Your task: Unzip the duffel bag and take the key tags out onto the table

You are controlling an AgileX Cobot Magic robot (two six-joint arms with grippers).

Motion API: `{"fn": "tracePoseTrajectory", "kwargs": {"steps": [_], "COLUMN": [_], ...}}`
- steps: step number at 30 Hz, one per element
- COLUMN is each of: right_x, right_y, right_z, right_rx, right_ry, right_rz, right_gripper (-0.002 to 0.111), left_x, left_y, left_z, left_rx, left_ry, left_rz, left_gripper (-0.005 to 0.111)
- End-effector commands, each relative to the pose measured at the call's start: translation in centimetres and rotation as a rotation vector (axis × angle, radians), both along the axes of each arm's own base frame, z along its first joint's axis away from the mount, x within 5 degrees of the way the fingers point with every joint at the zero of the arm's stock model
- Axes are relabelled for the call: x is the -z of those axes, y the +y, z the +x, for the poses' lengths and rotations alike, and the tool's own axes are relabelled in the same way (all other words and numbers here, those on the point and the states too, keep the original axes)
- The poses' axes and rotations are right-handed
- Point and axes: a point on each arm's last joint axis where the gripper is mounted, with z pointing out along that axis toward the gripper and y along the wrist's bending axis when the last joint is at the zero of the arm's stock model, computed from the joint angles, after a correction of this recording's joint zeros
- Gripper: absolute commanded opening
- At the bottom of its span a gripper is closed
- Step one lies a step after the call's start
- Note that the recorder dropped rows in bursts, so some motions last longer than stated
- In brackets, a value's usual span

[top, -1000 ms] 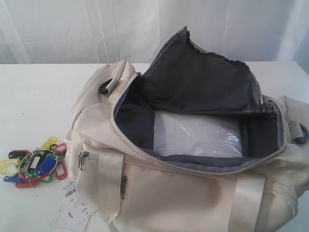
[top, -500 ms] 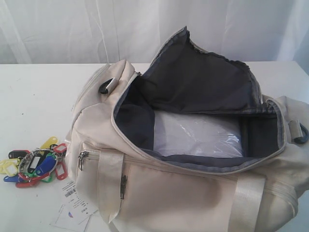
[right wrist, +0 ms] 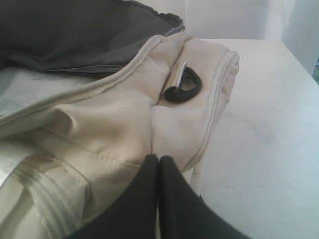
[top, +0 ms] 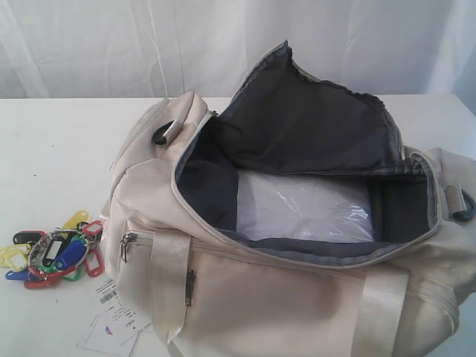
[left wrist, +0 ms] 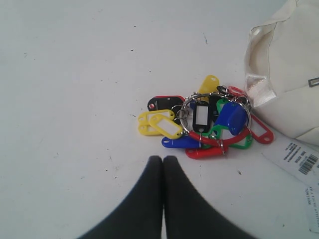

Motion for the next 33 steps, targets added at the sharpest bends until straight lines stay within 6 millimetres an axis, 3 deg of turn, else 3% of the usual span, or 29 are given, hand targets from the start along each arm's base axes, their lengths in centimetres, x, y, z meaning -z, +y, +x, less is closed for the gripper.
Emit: {"fn": "tracePoseTrajectory", "kwargs": {"steps": [1, 33], "right_x": [0.04, 0.04], "right_y": [0.02, 0.02], "right_z": [-0.02, -0.02], "right_rx": [-0.008, -0.008], "right_ry": [-0.013, -0.012], "right_rz": [-0.007, -0.007], "right_gripper": [0.0, 0.0], "left_x": [0.13, 0.13], "left_y": [-0.03, -0.21], "left_z": [-0.03, -0.05], "left_rx": [0.004, 0.039], "left_ry": [0.002, 0.002], "left_rz": [-0.002, -0.002], "left_gripper": [0.0, 0.0]}}
